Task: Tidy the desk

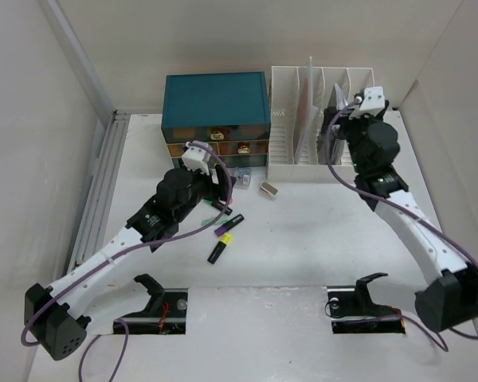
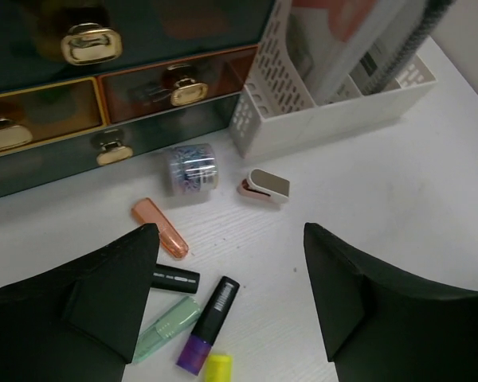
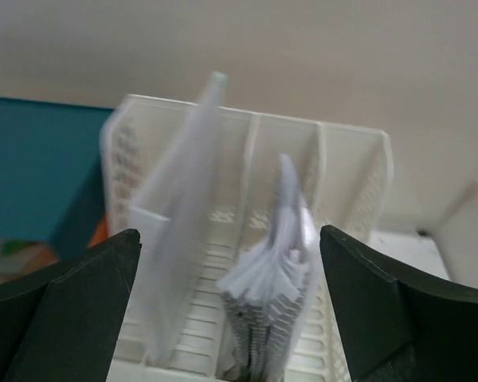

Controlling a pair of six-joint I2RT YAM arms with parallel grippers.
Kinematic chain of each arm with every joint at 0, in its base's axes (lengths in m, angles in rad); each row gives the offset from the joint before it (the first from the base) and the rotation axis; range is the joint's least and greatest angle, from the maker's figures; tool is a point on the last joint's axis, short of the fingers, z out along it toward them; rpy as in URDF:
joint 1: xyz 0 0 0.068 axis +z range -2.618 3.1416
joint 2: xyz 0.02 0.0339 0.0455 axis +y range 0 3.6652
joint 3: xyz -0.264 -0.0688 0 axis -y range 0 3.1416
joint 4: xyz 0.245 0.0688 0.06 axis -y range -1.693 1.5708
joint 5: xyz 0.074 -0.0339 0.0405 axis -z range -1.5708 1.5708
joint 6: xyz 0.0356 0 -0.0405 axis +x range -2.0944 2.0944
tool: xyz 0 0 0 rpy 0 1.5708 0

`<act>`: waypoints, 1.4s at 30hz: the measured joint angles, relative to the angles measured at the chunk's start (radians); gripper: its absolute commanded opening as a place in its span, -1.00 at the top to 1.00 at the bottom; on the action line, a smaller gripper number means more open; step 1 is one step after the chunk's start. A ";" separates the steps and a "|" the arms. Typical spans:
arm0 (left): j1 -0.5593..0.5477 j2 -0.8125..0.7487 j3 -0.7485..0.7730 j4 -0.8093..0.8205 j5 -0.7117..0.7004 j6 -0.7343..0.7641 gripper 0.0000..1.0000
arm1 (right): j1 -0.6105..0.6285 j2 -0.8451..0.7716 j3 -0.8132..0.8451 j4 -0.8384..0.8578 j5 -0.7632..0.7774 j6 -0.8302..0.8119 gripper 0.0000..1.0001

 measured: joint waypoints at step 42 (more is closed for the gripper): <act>0.134 -0.387 -0.109 -0.032 -0.515 -0.109 -0.13 | 0.543 0.664 0.336 -0.483 0.143 0.584 -1.00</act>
